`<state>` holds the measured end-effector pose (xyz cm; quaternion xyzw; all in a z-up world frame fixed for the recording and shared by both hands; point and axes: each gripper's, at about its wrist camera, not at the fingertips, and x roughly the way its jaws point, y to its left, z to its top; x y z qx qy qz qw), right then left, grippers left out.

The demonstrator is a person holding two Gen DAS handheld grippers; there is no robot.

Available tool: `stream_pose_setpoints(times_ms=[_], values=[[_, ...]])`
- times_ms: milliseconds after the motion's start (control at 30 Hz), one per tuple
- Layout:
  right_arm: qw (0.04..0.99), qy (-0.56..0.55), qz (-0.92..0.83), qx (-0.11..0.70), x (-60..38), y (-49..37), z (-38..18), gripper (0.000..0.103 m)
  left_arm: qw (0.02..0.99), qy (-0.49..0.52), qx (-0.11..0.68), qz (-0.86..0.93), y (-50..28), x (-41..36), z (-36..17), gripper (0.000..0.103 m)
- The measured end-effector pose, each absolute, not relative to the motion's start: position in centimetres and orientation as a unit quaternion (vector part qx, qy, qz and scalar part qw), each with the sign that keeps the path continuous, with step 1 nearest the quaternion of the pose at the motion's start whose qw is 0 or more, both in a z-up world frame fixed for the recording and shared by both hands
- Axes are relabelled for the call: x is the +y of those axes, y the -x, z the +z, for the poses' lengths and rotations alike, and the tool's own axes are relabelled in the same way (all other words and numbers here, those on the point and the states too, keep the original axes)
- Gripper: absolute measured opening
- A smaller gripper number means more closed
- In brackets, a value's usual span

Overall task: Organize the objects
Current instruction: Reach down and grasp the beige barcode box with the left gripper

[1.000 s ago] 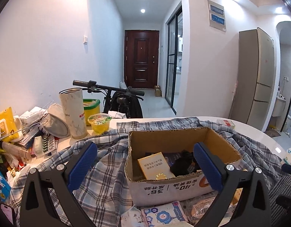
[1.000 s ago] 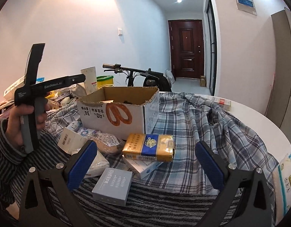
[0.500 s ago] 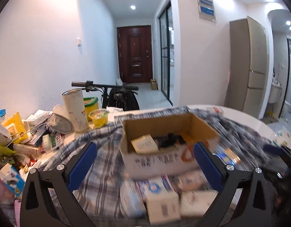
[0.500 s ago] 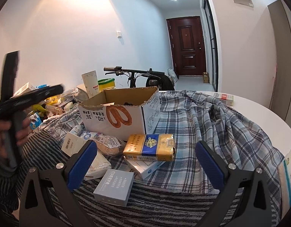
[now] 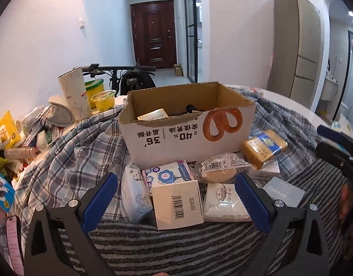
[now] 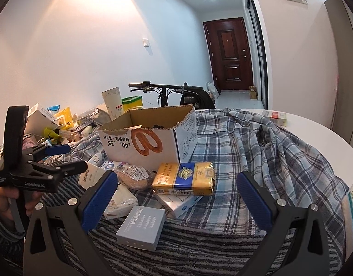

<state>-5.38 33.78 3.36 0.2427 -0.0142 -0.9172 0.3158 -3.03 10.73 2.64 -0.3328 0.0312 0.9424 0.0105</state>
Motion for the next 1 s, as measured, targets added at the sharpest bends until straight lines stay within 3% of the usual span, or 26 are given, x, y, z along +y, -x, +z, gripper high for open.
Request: stream_pose_setpoints(times_ms=[600, 667, 933, 1000], values=[[0.31, -0.25, -0.917, -0.007, 33.5, 5.6, 3.2, 0.103, 0.022, 0.379, -0.005, 0.925, 5.4, 10.2, 0.0, 0.102], [0.31, -0.25, -0.917, -0.009, 33.6, 5.6, 3.2, 0.103, 0.017, 0.38, -0.006, 0.925, 5.5, 10.2, -0.2, 0.08], [0.31, -0.252, -0.916, -0.011, 33.7, 5.7, 3.2, 0.103, 0.01, 0.412, -0.01, 0.911, 6.5, 9.9, -1.4, 0.077], [0.31, -0.253, -0.916, -0.011, 33.7, 5.7, 3.1, 0.103, 0.011, 0.415, -0.003, 0.91, 6.6, 10.1, -1.5, 0.065]])
